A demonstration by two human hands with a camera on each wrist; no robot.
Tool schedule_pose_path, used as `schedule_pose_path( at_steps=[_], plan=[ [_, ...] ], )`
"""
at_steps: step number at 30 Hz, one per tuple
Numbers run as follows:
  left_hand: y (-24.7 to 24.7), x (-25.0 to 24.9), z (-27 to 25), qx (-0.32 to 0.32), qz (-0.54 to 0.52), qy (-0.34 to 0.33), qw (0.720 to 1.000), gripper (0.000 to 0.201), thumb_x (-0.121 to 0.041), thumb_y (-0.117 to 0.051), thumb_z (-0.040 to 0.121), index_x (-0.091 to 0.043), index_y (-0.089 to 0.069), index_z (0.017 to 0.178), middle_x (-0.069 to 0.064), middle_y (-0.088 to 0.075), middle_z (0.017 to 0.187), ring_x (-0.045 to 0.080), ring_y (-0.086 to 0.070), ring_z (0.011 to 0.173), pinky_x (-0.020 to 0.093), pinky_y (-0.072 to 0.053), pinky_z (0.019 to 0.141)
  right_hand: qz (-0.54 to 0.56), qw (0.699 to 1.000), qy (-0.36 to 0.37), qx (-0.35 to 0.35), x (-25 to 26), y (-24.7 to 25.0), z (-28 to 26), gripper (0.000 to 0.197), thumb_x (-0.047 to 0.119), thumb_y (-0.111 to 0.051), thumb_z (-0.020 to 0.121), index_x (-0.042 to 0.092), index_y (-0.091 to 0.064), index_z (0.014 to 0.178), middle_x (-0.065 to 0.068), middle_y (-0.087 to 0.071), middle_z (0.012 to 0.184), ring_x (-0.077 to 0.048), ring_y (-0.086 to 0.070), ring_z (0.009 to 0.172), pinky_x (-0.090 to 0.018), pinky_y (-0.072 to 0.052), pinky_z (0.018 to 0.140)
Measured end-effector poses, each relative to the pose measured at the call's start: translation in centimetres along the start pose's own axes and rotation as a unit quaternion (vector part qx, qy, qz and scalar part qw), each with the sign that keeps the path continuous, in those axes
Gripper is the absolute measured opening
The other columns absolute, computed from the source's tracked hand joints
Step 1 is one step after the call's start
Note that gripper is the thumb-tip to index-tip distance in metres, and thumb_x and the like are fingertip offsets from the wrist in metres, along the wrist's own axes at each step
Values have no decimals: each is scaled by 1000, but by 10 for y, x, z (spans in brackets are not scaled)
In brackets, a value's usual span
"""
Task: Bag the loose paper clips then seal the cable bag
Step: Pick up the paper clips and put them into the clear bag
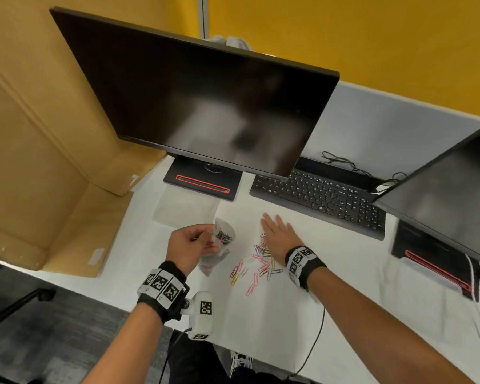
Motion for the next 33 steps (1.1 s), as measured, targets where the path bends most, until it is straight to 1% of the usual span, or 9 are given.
schedule_pose_path(
  at_steps=[3, 8, 11, 15, 18, 20, 24, 28, 33],
  plan=[
    [-6, 1, 1, 3, 3, 3, 1000, 10, -7, -69, 89, -9, -75, 95, 17, -74, 82, 27, -71, 74, 41, -61, 80, 0, 999, 18, -35, 1, 4, -17, 67, -3, -35, 92, 7, -8, 152, -8, 0, 160, -30, -6, 147, -40, -17, 120],
    [-20, 2, 0, 11, 4, 4, 1000, 11, -3, -66, 90, -9, -75, 92, 20, -73, 85, 24, -69, 72, 32, -63, 71, 25, 995, 58, -79, 3, 1, -28, 51, -10, -44, 87, 11, -56, 131, -11, -52, 136, -27, -48, 122, -32, -42, 103],
    [-30, 2, 1, 21, 6, 8, 1000, 11, -5, -66, 91, -10, -75, 90, 19, -72, 83, 23, -68, 69, 29, -62, 69, 177, 975, -56, -123, -28, 13, -25, 33, -2, -52, 88, 14, -73, 109, -7, -69, 111, -22, -64, 102, -24, -49, 91],
    [-33, 2, 3, 14, 11, 16, 1000, 11, -6, -65, 91, -10, -75, 88, 14, -72, 77, 25, -68, 66, 27, -62, 65, 467, 857, -159, -151, -55, 30, -34, 12, 8, -76, 78, 10, -78, 90, -5, -75, 88, -16, -69, 81, -20, -54, 81],
    [-38, 5, 3, 13, 0, 35, 999, 11, -5, -65, 92, -9, -74, 89, 11, -71, 72, 23, -68, 62, 26, -61, 59, 734, 662, -120, -99, -25, 46, -43, 21, -8, -76, 73, -11, -70, 93, -16, -72, 84, -28, -70, 75, -27, -59, 67],
    [-43, 6, 1, 19, -8, 48, 999, 10, -6, -64, 92, -7, -74, 91, 13, -69, 73, 17, -67, 56, 24, -58, 54, 767, 630, -96, -73, 0, 56, -42, 24, -13, -73, 72, -16, -67, 95, -16, -72, 84, -26, -71, 72, -28, -59, 67],
    [-50, 7, -1, 22, -12, 50, 998, 12, -5, -63, 93, 1, -72, 98, 19, -64, 75, 13, -64, 48, 22, -57, 51, 751, 646, -114, -70, 32, 54, -29, 11, -8, -74, 74, -4, -73, 85, -15, -73, 86, -27, -71, 79, -35, -59, 78],
    [-50, 0, -2, 22, -7, 29, 999, 16, -6, -64, 93, 8, -71, 99, 21, -63, 76, 14, -62, 47, 22, -57, 52, 593, 790, -118, -106, 44, 59, -21, 17, 8, -69, 79, 19, -78, 89, 1, -76, 92, -10, -70, 86, -26, -56, 83],
    [-42, -3, 0, 15, 27, 1, 1000, 13, -10, -67, 91, -1, -74, 96, 27, -70, 81, 22, -67, 61, 27, -61, 64, 472, 863, -61, -168, 65, 89, -28, 17, 6, -66, 83, 17, -79, 80, -1, -74, 75, -13, -69, 72, -19, -56, 67]
  ],
)
Point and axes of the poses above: each hand's wrist, its own z-axis towards the middle knuckle, its own y-axis out of the back of the hand, x = y × z, the point moved 8 cm from there along z, towards the middle knuckle
